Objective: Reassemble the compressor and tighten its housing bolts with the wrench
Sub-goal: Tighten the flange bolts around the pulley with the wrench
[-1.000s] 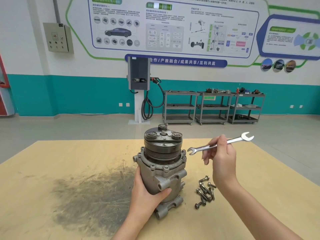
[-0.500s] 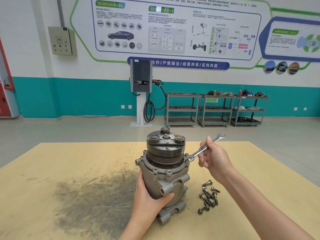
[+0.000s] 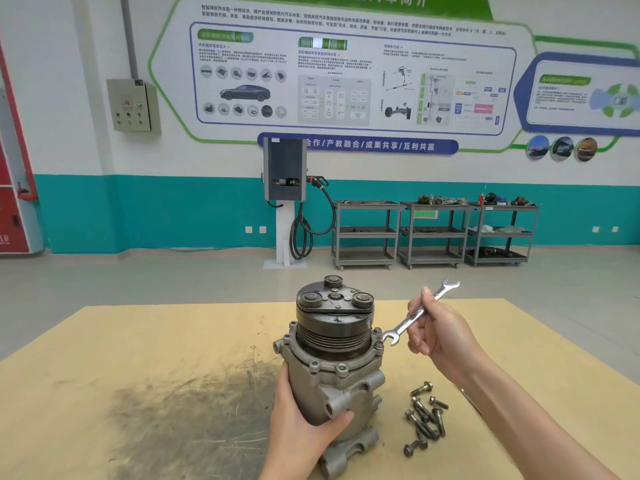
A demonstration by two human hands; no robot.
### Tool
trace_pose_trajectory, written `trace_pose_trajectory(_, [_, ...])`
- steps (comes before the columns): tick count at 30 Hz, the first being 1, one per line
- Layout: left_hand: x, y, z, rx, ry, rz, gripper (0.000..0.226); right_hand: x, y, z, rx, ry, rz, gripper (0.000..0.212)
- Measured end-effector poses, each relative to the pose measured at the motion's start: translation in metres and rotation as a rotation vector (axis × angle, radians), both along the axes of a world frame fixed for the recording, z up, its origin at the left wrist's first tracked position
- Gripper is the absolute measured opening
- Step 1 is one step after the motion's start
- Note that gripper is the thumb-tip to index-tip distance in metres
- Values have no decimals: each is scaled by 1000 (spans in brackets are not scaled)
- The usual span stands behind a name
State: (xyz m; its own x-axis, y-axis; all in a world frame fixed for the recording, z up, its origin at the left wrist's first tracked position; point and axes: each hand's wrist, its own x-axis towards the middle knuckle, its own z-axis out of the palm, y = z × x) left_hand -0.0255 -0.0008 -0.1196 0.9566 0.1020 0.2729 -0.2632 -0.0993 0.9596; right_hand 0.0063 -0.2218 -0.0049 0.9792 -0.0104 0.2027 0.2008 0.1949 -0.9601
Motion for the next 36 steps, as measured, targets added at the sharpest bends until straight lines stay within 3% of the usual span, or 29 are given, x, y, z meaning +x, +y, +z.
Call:
trace_pose_trajectory(8, [1, 1, -2, 5, -14, -18, 119, 2, 6, 3, -21, -8, 46, 43])
trace_pose_trajectory(14, [2, 1, -6, -8, -29, -8, 102, 1, 14, -5, -36, 27, 80, 43])
trace_pose_trajectory(19, [-2, 0, -2, -17, -6, -19, 112, -1, 18, -7, -31, 27, 104, 44])
trace_pose_trajectory(36, [-6, 0, 1, 1, -23, -9, 106, -1, 11, -12, 118, -1, 23, 44])
